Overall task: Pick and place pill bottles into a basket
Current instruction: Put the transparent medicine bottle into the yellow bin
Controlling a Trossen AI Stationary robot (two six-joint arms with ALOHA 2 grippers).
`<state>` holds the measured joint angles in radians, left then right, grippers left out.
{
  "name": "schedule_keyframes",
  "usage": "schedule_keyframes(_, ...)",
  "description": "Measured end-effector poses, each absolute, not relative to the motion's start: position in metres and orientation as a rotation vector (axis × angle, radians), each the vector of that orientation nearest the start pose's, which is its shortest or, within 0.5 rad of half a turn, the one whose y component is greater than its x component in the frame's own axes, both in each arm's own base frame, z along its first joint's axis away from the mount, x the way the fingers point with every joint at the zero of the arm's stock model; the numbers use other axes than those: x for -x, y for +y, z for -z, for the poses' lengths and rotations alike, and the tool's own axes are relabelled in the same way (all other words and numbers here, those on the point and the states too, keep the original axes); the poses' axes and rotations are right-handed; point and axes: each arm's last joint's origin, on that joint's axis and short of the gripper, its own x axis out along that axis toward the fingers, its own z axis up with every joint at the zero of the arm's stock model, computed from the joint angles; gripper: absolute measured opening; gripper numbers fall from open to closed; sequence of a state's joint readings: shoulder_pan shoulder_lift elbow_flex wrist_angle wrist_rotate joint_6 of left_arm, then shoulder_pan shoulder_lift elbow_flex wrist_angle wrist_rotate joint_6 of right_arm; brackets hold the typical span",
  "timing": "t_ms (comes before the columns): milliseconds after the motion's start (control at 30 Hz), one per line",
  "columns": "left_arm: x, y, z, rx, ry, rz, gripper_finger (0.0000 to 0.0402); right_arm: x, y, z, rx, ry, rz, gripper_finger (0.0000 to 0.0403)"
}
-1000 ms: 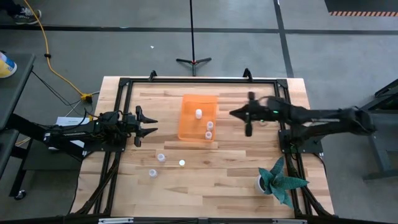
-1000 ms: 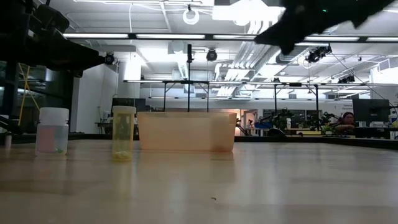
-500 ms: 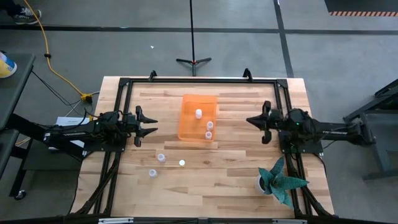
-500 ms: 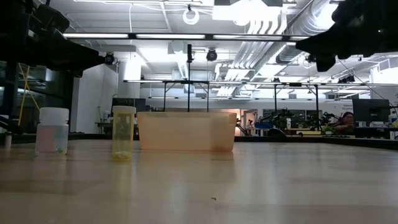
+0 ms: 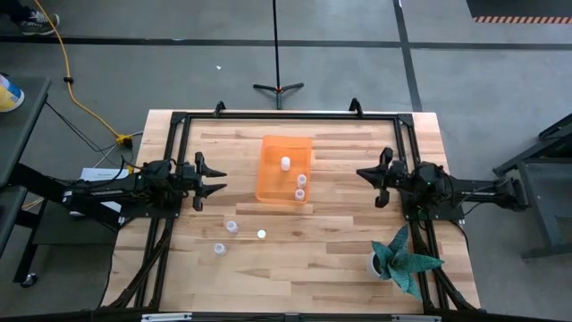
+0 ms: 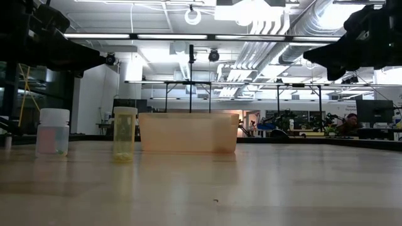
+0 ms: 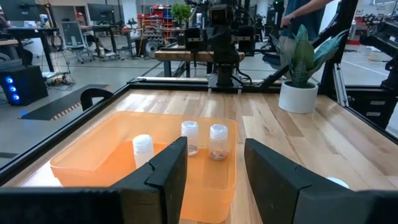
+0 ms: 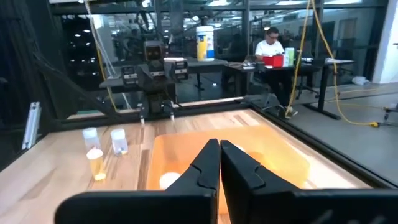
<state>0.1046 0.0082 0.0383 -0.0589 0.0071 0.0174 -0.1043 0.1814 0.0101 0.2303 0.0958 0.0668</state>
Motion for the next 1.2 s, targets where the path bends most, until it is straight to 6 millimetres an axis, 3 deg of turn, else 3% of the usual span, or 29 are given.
schedule_keyframes(267,-0.095,0.010,-0.176,-0.028,-0.026,-0.109,0.0200,-0.108,-0.014,-0.172,-0.049,-0.047,0.202,0.0006)
schedule_keyframes(467,-0.094,0.010,-0.186,-0.028,-0.137,-0.108,0.0260,-0.108,-0.014,-0.170,-0.044,-0.019,0.203,0.0001)
schedule_keyframes(633,-0.089,0.007,-0.207,-0.004,-0.360,0.000,0.0304,-0.108,-0.014,-0.169,-0.044,-0.006,0.203,0.0001)
schedule_keyframes(800,-0.077,0.002,-0.231,-0.006,-0.605,0.147,0.0318,-0.108,-0.014,-0.168,-0.027,0.004,0.203,0.0001)
schedule_keyframes(933,-0.076,0.001,-0.244,0.001,-0.583,0.181,0.0310,-0.108,-0.014,-0.166,-0.001,0.019,0.205,0.0002)
schedule_keyframes(1200,-0.099,0.001,-0.275,0.050,-0.385,0.240,0.0284,-0.108,-0.014,-0.166,0.001,0.019,0.211,0.0002)
